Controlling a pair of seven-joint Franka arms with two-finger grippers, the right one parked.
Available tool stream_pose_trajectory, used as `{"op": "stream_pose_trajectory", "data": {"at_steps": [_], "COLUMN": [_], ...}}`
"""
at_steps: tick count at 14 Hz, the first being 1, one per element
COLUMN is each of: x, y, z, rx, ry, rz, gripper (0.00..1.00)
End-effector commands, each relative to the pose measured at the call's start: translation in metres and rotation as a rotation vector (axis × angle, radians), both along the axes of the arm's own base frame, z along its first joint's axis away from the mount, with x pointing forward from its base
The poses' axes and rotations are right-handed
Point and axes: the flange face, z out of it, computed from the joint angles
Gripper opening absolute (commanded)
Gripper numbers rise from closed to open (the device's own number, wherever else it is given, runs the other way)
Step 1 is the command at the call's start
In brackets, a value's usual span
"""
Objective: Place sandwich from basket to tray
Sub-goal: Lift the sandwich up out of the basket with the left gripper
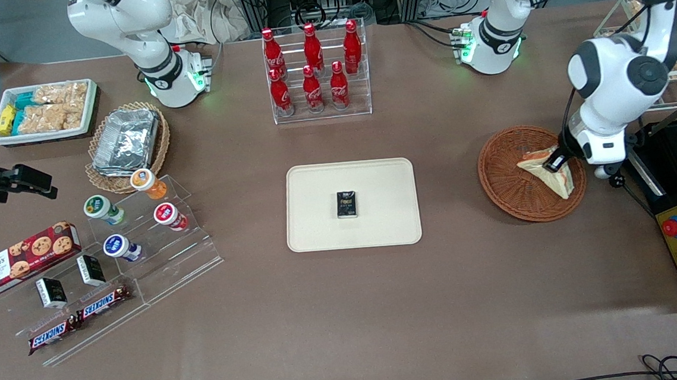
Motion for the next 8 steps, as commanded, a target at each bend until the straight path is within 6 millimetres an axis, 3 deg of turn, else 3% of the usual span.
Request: {"op": "stream_pose_trajectory", "data": {"at_steps": [1, 5, 8], "x": [0.030, 0.045, 0.039], "y": [-0.008, -0.040, -0.093], "z": [0.084, 0.182, 0.237], "rx": [0.043, 0.069, 0.077], "ry": [0.055, 0.100, 0.102], "rz": [-0.099, -0.304, -0.449], "gripper": [0.00, 0.00, 0.00]}}
